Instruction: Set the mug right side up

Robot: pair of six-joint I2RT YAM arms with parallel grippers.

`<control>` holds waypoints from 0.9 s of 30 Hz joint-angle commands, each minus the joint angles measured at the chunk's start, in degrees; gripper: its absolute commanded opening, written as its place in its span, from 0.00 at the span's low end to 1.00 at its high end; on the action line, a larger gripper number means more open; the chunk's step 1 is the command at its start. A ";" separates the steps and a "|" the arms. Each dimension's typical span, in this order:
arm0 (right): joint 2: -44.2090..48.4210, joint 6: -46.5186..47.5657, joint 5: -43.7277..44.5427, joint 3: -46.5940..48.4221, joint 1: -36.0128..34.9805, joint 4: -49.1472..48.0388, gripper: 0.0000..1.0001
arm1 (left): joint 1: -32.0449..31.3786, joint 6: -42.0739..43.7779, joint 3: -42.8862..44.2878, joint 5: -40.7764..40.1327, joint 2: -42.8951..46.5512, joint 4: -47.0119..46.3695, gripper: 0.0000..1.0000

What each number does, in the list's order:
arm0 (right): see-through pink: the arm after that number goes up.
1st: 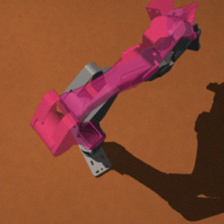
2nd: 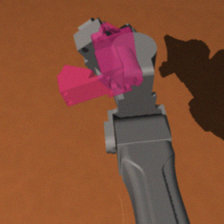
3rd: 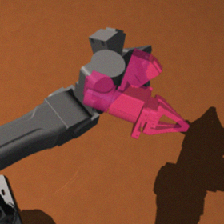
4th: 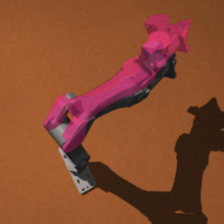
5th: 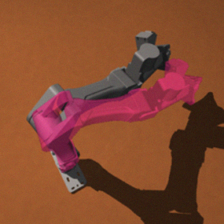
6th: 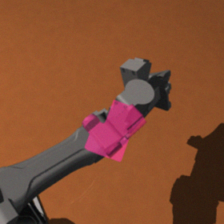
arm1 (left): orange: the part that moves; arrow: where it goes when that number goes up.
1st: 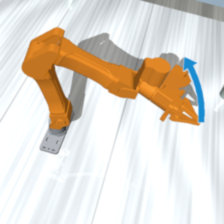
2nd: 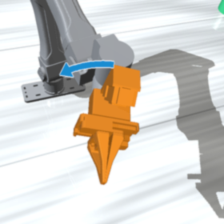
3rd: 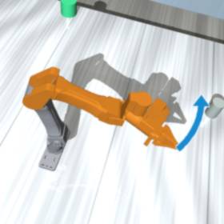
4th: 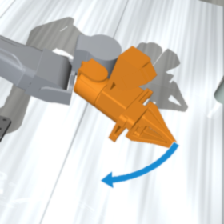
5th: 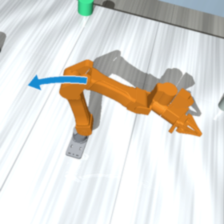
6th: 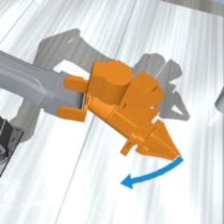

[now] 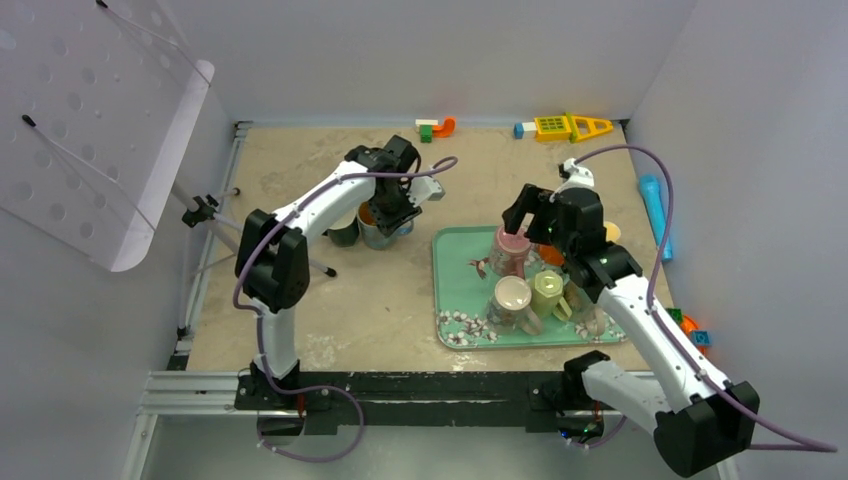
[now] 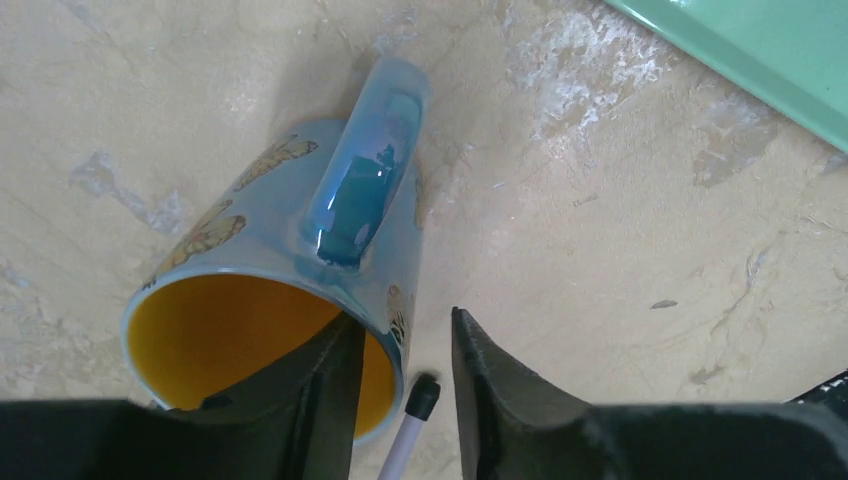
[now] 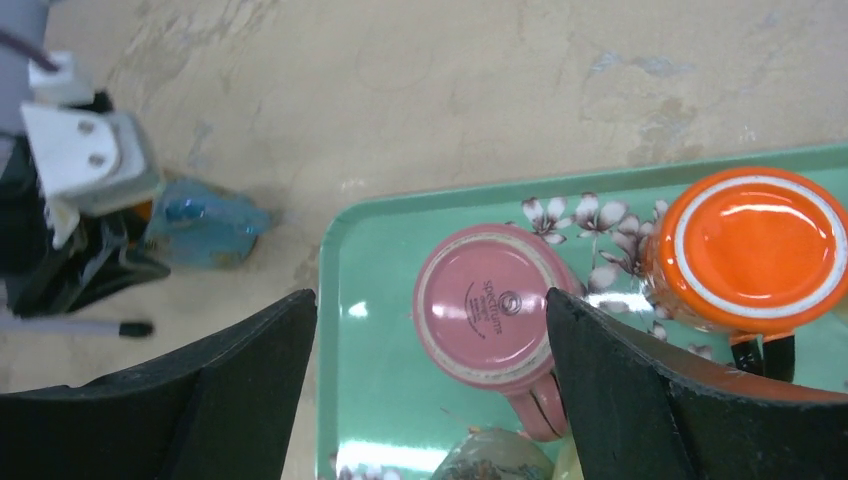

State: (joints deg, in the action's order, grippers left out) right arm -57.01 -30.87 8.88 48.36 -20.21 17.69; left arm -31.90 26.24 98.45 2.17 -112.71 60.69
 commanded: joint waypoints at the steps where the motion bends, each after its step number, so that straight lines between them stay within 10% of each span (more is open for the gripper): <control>1: 4.02 12.91 -10.24 5.68 -0.33 3.59 0.89 | 0.09 1.12 0.63 2.75 5.94 -0.85 0.46; 10: 14.85 48.43 -17.25 7.47 -3.85 12.74 0.96 | 0.27 1.02 -0.63 7.65 18.25 3.06 0.57; 17: 12.63 70.14 -9.42 4.84 -13.76 37.43 0.96 | 1.51 2.02 -13.90 8.96 33.02 1.16 0.60; 27: 7.96 68.70 -11.50 -0.13 -16.86 39.94 0.97 | 1.98 1.59 -20.09 11.97 40.14 -1.63 0.62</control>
State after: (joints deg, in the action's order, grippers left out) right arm -47.24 35.70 -1.43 50.63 -36.86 52.80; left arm -30.33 27.24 78.15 11.20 -74.32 61.65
